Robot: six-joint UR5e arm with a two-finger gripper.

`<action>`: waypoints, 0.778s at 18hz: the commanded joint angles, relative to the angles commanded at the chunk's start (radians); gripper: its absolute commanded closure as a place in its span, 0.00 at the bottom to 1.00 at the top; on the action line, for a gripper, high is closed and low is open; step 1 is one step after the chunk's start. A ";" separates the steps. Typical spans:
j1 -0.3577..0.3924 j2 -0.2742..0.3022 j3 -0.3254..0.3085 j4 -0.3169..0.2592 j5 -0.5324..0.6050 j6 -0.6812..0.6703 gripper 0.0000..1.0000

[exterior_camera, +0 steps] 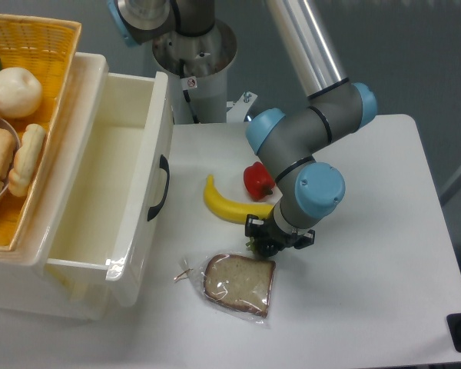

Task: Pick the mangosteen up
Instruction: 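Lift the grasped mangosteen up off the table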

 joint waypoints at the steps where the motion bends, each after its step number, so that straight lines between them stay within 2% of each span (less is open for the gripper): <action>1: 0.000 0.014 0.005 0.000 0.000 0.017 0.76; 9: -0.002 0.115 0.025 -0.005 0.003 0.317 0.76; 14: -0.003 0.161 0.006 -0.029 0.041 0.379 0.82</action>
